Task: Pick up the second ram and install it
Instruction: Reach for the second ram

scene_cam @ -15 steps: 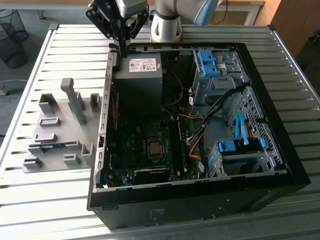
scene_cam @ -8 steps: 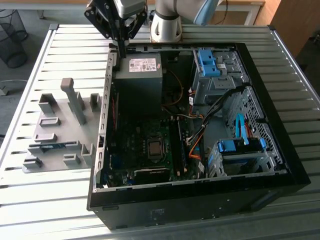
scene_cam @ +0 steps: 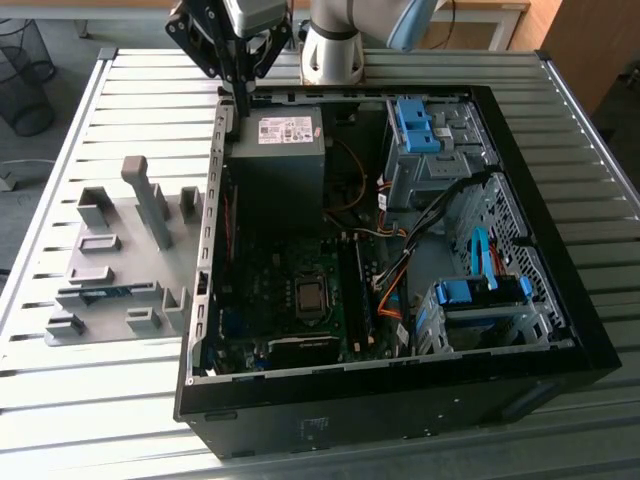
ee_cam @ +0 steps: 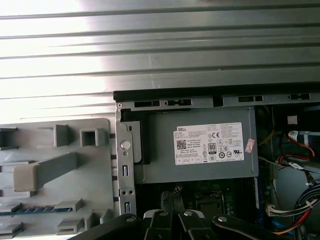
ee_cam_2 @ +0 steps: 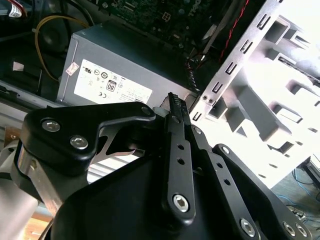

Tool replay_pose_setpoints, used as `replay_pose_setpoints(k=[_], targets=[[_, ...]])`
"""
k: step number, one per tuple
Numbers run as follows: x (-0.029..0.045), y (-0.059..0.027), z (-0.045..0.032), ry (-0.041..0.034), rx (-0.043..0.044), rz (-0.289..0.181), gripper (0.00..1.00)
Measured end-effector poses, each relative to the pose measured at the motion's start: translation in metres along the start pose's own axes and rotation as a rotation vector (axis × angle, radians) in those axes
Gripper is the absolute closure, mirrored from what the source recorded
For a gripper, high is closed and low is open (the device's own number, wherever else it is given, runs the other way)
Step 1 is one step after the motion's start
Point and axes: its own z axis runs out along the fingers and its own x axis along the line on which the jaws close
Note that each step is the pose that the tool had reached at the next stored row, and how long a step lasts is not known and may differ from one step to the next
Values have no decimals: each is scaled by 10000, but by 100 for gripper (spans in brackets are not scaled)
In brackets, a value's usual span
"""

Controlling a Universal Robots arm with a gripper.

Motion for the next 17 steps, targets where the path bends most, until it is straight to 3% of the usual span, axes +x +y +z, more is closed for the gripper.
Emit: replay_pose_setpoints(k=[17], targets=[[53, -5, 15, 4, 0, 0, 89]])
